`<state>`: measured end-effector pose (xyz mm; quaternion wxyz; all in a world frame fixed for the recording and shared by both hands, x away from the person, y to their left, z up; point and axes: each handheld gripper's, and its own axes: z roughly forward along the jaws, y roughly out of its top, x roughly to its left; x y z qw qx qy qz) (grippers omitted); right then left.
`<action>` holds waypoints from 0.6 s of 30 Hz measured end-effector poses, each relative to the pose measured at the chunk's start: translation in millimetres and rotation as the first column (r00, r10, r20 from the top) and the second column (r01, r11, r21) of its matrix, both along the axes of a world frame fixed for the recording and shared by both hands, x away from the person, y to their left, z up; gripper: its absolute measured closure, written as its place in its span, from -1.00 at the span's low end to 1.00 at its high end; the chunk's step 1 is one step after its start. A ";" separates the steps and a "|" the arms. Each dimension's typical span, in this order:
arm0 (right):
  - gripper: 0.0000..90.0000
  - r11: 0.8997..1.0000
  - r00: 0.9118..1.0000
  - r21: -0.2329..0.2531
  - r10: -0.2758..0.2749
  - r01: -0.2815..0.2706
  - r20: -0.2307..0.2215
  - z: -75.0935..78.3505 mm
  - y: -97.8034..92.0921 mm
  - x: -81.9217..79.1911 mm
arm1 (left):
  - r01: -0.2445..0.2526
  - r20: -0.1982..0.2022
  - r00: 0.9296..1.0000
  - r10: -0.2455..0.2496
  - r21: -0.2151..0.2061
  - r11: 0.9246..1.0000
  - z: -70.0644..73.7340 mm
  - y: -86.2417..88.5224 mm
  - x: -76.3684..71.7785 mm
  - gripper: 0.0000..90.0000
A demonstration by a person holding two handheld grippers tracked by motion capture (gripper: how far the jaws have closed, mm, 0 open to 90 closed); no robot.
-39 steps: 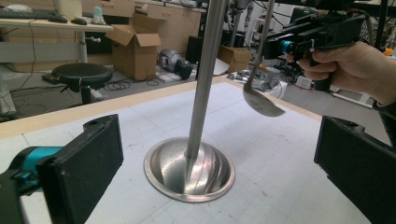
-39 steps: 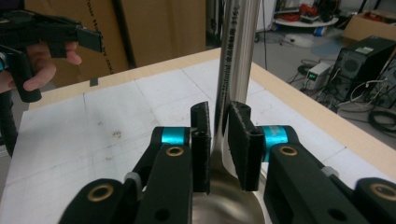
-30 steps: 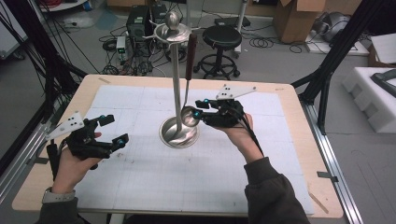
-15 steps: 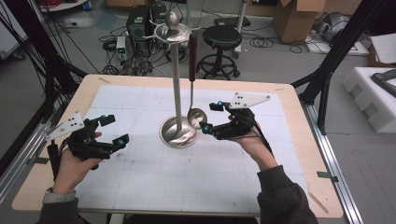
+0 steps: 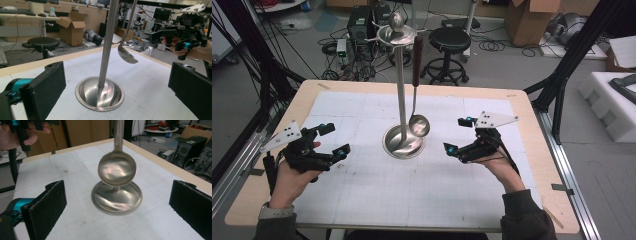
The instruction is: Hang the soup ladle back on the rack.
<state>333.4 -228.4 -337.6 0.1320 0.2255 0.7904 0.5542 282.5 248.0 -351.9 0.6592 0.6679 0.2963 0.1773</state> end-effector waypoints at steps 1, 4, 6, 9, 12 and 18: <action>-1.00 1.000 1.000 0.006 -0.010 0.010 -0.002 -3.2 -5.1 -0.3 | 0.001 0.003 1.000 -0.001 0.002 1.000 0.0 0.2 -0.2 -0.96; -1.00 0.999 1.000 0.021 -0.029 0.029 -0.002 -7.9 -16.0 -2.2 | -0.007 -0.005 1.000 0.007 0.007 1.000 -0.9 -0.5 0.3 -0.96; -1.00 0.998 0.999 0.037 -0.040 0.040 0.000 -11.1 -24.9 -4.1 | -0.014 -0.019 1.000 0.014 0.014 1.000 -2.0 -1.1 1.3 -0.96; -1.00 0.997 0.998 0.053 -0.057 0.057 -0.007 -15.6 -36.4 -6.6 | -0.015 -0.018 1.000 0.015 0.019 1.000 -3.3 -2.0 1.6 -0.96; -1.00 0.996 0.998 0.062 -0.066 0.066 0.000 -19.7 -45.3 -9.1 | -0.016 -0.003 1.000 0.016 0.020 1.000 -3.4 -3.7 0.3 -0.96; -1.00 0.993 0.998 0.098 -0.066 0.064 0.019 -25.0 -61.8 -18.6 | -0.006 -0.013 1.000 0.006 0.022 1.000 -5.4 -5.0 0.9 -0.96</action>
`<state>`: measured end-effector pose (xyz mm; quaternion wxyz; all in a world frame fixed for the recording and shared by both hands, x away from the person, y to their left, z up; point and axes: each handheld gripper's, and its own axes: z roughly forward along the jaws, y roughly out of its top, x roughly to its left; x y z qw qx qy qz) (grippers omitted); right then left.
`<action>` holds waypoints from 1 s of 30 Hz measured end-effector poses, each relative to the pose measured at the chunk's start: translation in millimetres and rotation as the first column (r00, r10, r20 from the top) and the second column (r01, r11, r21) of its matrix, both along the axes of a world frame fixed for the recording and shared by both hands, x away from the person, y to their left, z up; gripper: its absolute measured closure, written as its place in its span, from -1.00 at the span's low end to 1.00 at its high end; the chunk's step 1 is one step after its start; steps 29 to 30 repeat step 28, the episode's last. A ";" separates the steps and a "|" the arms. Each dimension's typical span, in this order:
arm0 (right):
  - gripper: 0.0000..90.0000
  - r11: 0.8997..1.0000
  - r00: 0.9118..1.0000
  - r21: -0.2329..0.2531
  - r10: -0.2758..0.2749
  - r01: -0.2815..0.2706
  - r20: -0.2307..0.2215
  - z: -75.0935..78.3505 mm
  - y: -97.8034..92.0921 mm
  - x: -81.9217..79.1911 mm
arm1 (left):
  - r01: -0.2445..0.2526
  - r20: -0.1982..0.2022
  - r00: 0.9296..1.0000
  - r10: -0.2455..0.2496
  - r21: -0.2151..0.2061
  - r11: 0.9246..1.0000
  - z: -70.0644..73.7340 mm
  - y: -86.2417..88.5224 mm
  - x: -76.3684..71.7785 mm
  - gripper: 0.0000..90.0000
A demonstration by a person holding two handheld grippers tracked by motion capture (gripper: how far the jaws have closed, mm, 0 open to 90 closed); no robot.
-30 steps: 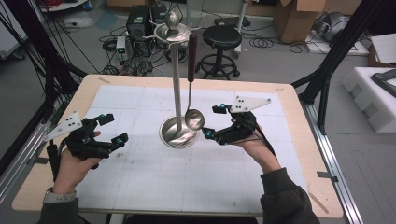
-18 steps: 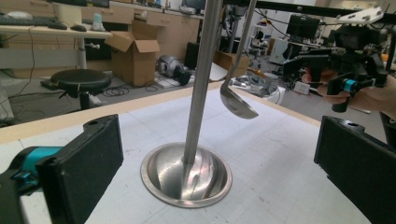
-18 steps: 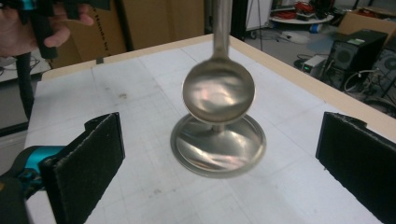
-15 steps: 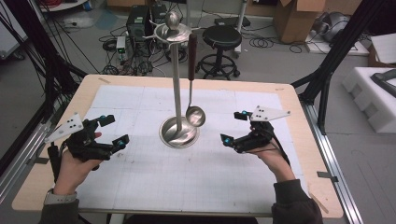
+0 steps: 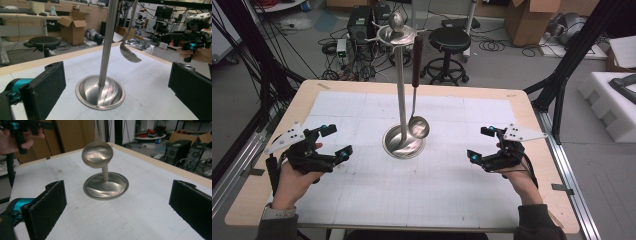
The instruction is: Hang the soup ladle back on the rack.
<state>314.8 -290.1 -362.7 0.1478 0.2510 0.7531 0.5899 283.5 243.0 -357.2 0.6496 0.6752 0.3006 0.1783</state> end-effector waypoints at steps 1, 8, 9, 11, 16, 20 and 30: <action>-1.00 1.000 1.000 0.010 -0.008 0.008 0.009 -0.2 -3.1 -1.8 | -0.001 -0.008 1.000 0.001 0.012 1.000 -0.8 -0.3 0.6 -0.96; -1.00 0.996 0.997 0.076 -0.058 0.054 0.052 -2.0 -23.6 -12.4 | 0.004 -0.005 1.000 -0.004 0.021 1.000 -3.4 -2.6 0.8 -0.96; -1.00 0.995 0.996 0.082 -0.067 0.063 0.051 -2.7 -26.6 -13.4 | 0.003 -0.005 1.000 -0.002 0.019 1.000 -3.7 -2.6 0.9 -0.96; -1.00 0.992 0.995 0.101 -0.086 0.080 0.049 -5.0 -33.1 -15.7 | 0.001 -0.004 1.000 -0.001 0.019 1.000 -4.2 -2.5 1.0 -0.96; -1.00 0.988 0.992 0.108 -0.118 0.114 0.035 -15.3 -43.5 -21.3 | -0.014 0.009 1.000 0.014 0.017 1.000 -4.3 -2.1 0.4 -0.96; -1.00 0.984 0.990 0.116 -0.142 0.137 0.027 -19.1 -51.8 -23.1 | -0.020 0.015 1.000 0.020 0.013 1.000 -3.9 -1.3 -0.4 -0.96; -1.00 0.979 0.987 0.134 -0.156 0.151 0.029 -19.7 -55.7 -24.2 | -0.019 0.009 1.000 0.019 0.019 1.000 -4.6 -2.1 0.3 -0.96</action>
